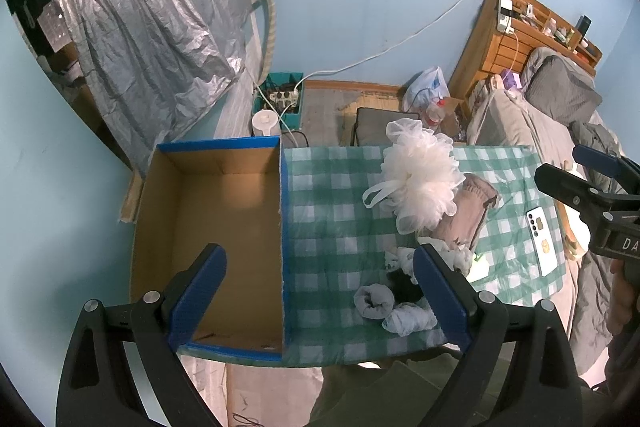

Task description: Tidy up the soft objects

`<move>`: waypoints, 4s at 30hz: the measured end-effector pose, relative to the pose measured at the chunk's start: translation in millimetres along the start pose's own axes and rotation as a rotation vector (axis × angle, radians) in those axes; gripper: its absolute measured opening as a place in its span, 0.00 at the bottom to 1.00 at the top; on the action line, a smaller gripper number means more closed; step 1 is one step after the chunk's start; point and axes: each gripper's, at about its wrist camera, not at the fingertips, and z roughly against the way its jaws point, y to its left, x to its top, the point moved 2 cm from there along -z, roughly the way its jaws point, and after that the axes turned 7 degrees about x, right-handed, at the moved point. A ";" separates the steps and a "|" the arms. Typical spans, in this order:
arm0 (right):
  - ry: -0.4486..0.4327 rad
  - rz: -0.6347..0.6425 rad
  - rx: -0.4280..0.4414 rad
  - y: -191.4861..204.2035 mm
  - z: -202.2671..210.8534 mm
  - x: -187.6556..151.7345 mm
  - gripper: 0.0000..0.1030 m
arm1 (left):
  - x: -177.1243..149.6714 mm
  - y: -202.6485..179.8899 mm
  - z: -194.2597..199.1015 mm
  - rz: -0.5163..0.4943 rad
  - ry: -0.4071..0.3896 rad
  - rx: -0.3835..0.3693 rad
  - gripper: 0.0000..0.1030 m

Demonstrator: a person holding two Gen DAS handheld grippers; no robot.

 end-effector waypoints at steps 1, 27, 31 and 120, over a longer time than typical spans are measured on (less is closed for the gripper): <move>-0.002 0.003 -0.001 -9.6 -5.5 -2.9 0.98 | -0.1 0.0 0.0 0.001 0.000 -0.001 0.93; -0.034 0.191 -0.062 -31.9 -52.2 -21.1 0.98 | -15.3 -14.6 -62.4 -0.024 0.123 0.002 0.93; 0.141 0.229 -0.043 -30.7 -79.9 -38.0 0.97 | -21.2 -17.9 -78.8 -0.040 0.161 -0.007 0.93; 0.098 -0.101 0.181 -188.3 -83.9 -87.9 0.19 | 56.4 -152.6 -174.6 -0.167 0.143 -0.091 0.93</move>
